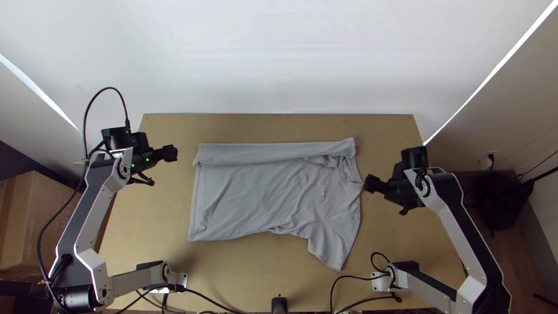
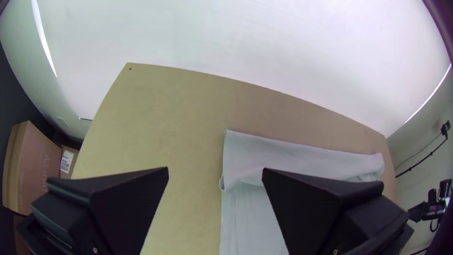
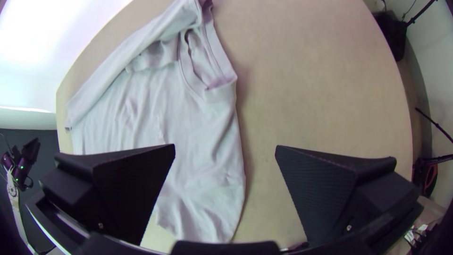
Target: Fold the t-shirt
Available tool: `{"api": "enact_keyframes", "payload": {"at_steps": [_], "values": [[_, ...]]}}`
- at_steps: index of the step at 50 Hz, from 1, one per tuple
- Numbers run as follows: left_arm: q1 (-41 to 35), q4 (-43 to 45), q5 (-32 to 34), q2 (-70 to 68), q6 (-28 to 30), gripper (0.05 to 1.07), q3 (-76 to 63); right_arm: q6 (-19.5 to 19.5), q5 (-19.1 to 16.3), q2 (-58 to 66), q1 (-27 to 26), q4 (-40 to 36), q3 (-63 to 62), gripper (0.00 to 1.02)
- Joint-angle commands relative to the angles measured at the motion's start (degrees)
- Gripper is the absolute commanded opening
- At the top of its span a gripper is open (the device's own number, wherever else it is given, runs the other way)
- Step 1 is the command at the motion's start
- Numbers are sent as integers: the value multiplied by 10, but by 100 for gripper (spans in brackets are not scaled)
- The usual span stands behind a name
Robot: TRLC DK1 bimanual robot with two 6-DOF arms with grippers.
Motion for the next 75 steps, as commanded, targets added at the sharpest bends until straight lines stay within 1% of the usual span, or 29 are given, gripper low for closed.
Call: {"api": "enact_keyframes", "payload": {"at_steps": [1,2,5,9,14,19,21,39,41,44,51,52,56,59,61,64,68,71,73,75], "values": [[0,-16,13,-31,9,103,-7,8,-30,-5,-2,-23,-48,95],[0,-19,14,-34,9,103,-5,8,-32,-5,-2,-23,-56,94],[-3,-25,16,-42,8,103,-4,7,-40,-3,-1,-23,-76,86],[-7,-29,17,-51,7,103,-3,6,-51,4,0,-21,-99,79],[-10,-35,17,-54,7,103,-2,7,-61,21,0,-12,-119,75],[-12,-39,16,-57,6,103,-1,6,-62,33,4,6,-136,58],[-12,-40,16,-58,5,103,-1,7,-62,32,11,17,-145,54],[-19,-53,16,-60,6,102,5,7,-68,57,27,57,-188,54],[-23,-62,16,-59,12,102,8,7,-69,62,32,64,-194,49],[-28,-87,16,-59,36,102,13,7,-69,70,33,80,-203,43],[-29,-139,20,-65,88,102,26,8,-80,86,40,92,-213,43],[-29,-147,20,-67,95,102,28,8,-82,87,42,93,-214,39],[-29,-201,38,-75,145,102,33,5,-82,84,46,117,-221,4],[-27,-242,39,-78,183,102,34,4,-82,79,49,122,-226,3],[-23,-280,40,-78,222,102,32,1,-82,79,56,122,-229,3],[-14,-312,40,-80,261,102,25,0,-81,78,58,122,-230,3],[0,-385,40,-83,348,102,6,-1,-81,75,55,119,-228,3],[12,-427,39,-89,398,102,-16,-4,-81,70,53,117,-227,3],[22,-457,27,-90,437,102,-31,-5,-81,67,52,116,-225,3],[29,-475,17,-96,464,102,-45,-5,-81,63,50,115,-223,3]]}}
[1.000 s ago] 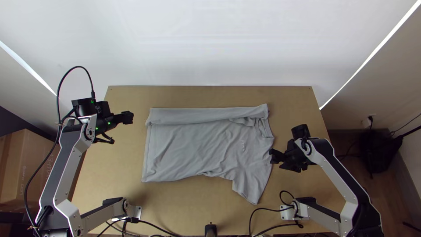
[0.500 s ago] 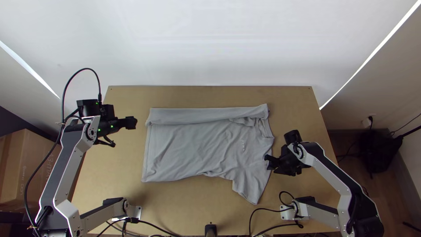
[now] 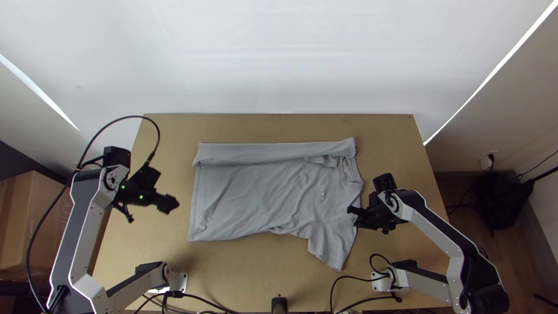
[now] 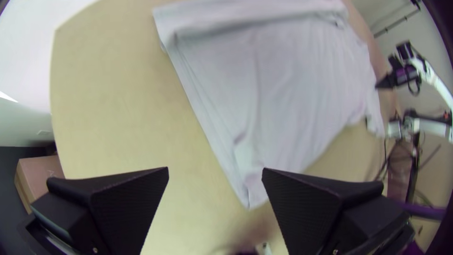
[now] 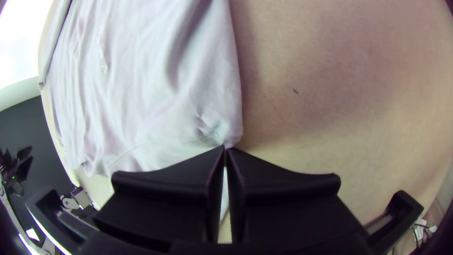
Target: Fold the t-shirt
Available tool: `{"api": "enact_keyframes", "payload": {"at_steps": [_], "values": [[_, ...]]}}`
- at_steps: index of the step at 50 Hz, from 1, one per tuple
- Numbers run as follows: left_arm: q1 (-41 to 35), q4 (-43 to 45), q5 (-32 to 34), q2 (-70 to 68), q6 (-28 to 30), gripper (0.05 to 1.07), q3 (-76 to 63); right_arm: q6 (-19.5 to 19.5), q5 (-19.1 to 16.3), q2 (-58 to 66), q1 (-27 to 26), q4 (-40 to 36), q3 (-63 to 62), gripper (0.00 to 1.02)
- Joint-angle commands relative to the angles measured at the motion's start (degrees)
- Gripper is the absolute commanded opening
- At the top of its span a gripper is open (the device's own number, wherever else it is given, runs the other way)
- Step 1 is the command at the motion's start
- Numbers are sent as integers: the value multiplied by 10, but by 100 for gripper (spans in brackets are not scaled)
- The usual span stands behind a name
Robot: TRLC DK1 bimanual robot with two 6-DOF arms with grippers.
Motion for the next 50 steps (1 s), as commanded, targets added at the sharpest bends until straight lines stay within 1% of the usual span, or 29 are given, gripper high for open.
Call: {"api": "enact_keyframes", "payload": {"at_steps": [1,4,8,10,14,16,17,19,26,31,37,50], "values": [[18,-63,-20,-18,117,102,-48,-4,-1,-12,-3,-5,-16,3],[15,-84,-55,-31,147,102,-75,-5,-1,-18,-5,-5,-13,3],[8,-86,-95,-46,161,102,-111,-6,-1,-20,-9,-5,-9,3],[2,-86,-105,-49,163,102,-122,-6,-1,-20,-9,-5,-8,3],[-12,-89,-105,-49,160,101,-138,-6,-1,-18,-9,-5,-5,3],[-28,-92,-105,-49,154,95,-148,-6,-1,-17,-9,-5,-4,3],[-38,-94,-105,-49,149,94,-154,-6,-1,-17,-9,-5,-4,3],[-59,-88,-104,-48,139,94,-165,-7,-1,-15,-9,-5,-3,3],[-153,-48,-104,-32,69,94,-186,-8,-1,-13,-9,-5,0,3],[-197,-16,-104,-6,38,94,-192,-8,-1,-13,-9,-5,0,3],[-225,17,-101,31,14,94,-189,-9,-1,-16,-11,-5,0,2],[-243,50,-99,71,7,94,-190,-19,-1,-19,-31,-5,3,3]]}}
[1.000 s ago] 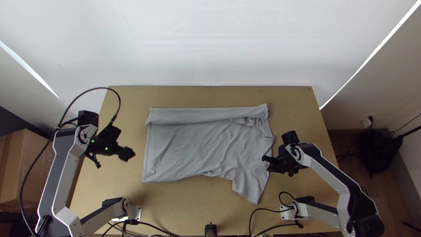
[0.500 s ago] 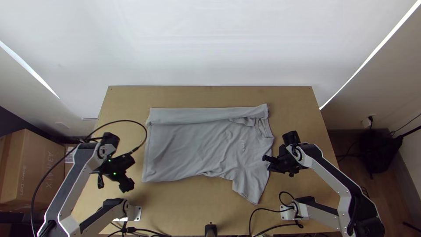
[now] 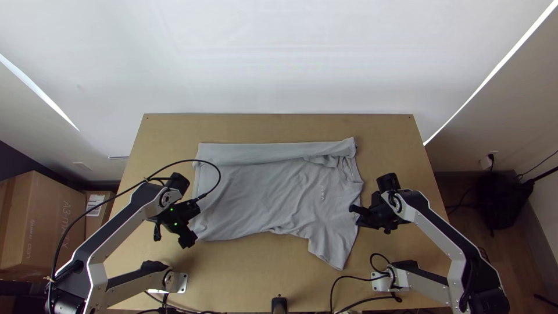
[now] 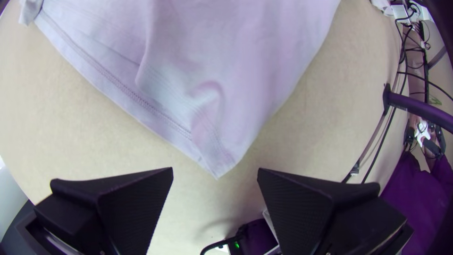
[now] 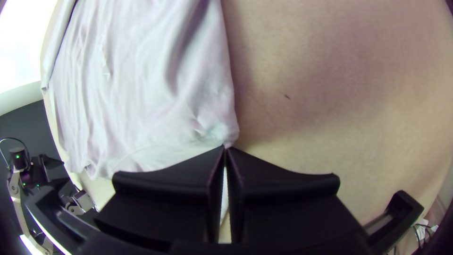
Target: Fold the t-shirt
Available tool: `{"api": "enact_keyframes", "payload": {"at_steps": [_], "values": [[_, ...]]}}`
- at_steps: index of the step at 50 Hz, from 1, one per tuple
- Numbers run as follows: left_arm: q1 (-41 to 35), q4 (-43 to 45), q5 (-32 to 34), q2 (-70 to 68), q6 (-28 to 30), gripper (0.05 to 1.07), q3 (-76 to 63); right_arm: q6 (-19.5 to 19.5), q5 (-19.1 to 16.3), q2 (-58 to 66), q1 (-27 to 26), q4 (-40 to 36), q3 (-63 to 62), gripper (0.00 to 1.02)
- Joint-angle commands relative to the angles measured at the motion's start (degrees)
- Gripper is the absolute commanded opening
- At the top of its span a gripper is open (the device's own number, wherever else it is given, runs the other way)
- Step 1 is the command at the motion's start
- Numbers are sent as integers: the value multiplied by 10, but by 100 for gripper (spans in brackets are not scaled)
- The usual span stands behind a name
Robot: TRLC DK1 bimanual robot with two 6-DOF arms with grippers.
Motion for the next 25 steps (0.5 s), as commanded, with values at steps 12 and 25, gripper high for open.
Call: {"api": "enact_keyframes", "payload": {"at_steps": [12,25], "values": [[-20,25,4,40,-15,89,-32,-14,-1,-6,-11,-4,2,2],[-33,55,47,37,-35,50,-50,-13,-1,-8,-10,-4,8,2]]}}
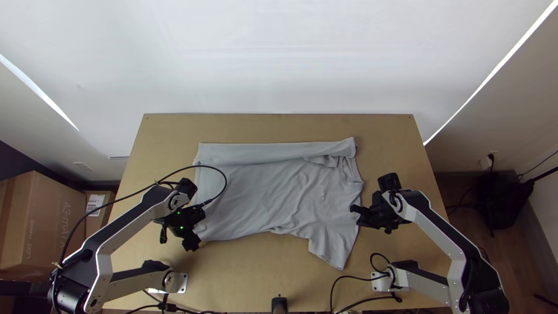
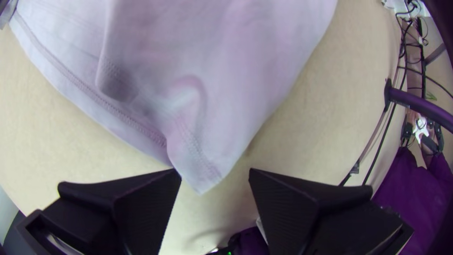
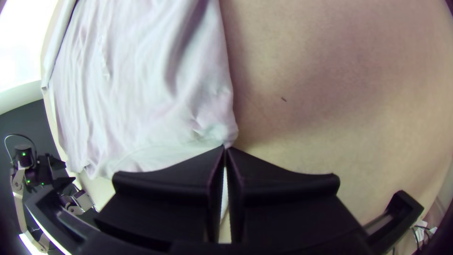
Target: Fold the t-shirt
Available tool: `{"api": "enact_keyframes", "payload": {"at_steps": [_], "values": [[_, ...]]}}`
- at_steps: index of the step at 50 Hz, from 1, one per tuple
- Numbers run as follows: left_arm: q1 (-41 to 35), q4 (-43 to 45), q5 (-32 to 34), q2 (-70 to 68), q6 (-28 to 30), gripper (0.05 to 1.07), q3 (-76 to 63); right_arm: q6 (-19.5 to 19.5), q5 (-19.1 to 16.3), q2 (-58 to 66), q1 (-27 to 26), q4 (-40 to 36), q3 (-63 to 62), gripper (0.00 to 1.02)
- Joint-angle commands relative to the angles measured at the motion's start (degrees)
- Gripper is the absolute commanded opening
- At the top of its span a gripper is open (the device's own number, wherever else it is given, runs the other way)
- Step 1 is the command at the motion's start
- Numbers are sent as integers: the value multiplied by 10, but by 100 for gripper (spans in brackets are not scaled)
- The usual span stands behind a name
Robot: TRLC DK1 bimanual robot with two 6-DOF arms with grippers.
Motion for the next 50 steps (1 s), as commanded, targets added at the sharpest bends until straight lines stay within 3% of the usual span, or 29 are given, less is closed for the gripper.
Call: {"api": "enact_keyframes", "payload": {"at_steps": [1,7,18,30,37,50], "values": [[-5,20,32,-2,-15,43,-14,-2,-2,-8,-4,-4,8,2],[-6,60,60,-26,-12,7,-28,-5,-1,-21,-5,-7,5,2],[55,78,65,-35,20,8,-26,-57,4,-32,-60,-45,26,2],[149,75,65,-45,70,8,-7,-112,39,-12,-130,-55,40,2],[150,74,71,-70,41,8,20,-106,39,-35,-106,-76,60,2],[113,121,76,-80,-81,8,99,-68,38,-67,-24,-81,115,2]]}}
